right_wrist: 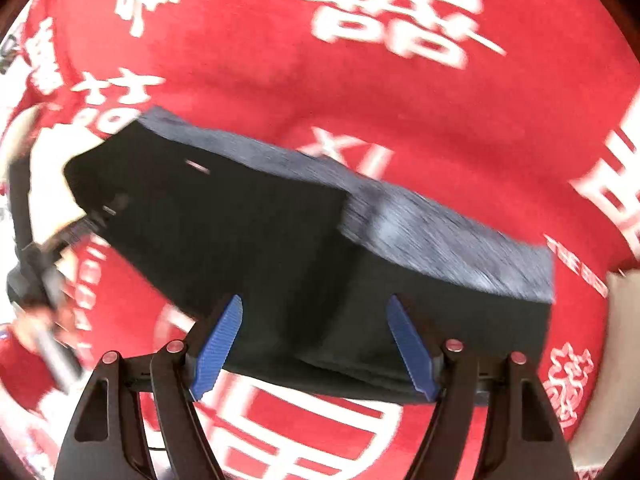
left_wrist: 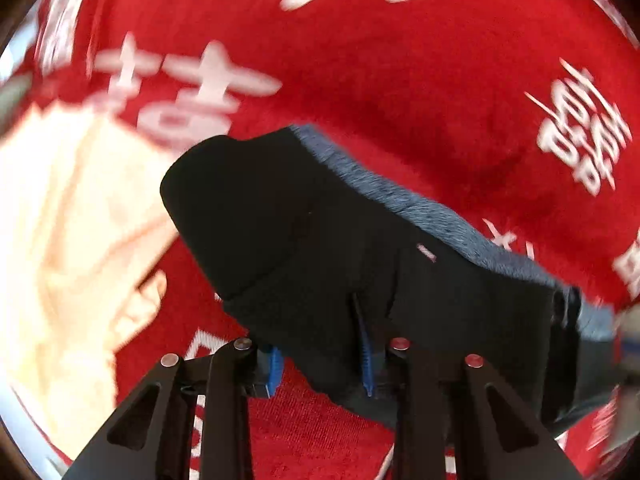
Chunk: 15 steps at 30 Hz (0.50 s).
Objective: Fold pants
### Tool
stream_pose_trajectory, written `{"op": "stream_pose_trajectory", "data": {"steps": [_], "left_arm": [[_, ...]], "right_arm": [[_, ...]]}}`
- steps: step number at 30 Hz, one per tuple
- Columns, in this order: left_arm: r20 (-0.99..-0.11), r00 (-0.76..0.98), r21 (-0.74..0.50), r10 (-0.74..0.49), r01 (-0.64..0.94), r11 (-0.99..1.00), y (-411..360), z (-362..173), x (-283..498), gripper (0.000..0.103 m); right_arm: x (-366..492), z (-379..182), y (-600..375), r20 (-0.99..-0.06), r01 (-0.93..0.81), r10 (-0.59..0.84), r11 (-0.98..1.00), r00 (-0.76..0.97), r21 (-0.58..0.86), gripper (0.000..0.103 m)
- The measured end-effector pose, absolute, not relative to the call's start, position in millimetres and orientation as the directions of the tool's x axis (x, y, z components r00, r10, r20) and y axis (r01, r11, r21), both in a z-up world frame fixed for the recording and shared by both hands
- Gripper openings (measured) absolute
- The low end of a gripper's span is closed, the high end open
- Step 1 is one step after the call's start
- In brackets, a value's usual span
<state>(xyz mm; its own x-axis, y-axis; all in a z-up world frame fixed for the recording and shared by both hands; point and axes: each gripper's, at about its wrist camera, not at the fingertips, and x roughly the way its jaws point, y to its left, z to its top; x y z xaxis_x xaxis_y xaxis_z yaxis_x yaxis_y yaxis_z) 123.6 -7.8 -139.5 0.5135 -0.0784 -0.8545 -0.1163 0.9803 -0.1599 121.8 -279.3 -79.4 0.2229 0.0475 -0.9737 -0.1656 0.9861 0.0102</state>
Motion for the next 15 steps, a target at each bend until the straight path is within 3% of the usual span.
{"op": "stream_pose_trajectory", "data": {"steps": [7,11,15], "left_arm": [[-0.812,0.583,0.057,0.019,0.048,0.997,-52,-120,113,0.031],[-0.799,0.601,0.105,0.036,0.08,0.991,-68,-112,110,0.031],[-0.789,0.613,0.127,0.047,0.088,0.988,-76,-107,106,0.031]], "right_arm": [[208,-60,-211,-0.966,-0.255,0.249,0.94,0.061,0.226,0.084],[249,-61,-156,-0.943,-0.271,0.32,0.904,-0.088,0.332,0.086],[270,-70,-104,-0.944,-0.317,0.29,0.891,-0.156,0.326,0.088]]}}
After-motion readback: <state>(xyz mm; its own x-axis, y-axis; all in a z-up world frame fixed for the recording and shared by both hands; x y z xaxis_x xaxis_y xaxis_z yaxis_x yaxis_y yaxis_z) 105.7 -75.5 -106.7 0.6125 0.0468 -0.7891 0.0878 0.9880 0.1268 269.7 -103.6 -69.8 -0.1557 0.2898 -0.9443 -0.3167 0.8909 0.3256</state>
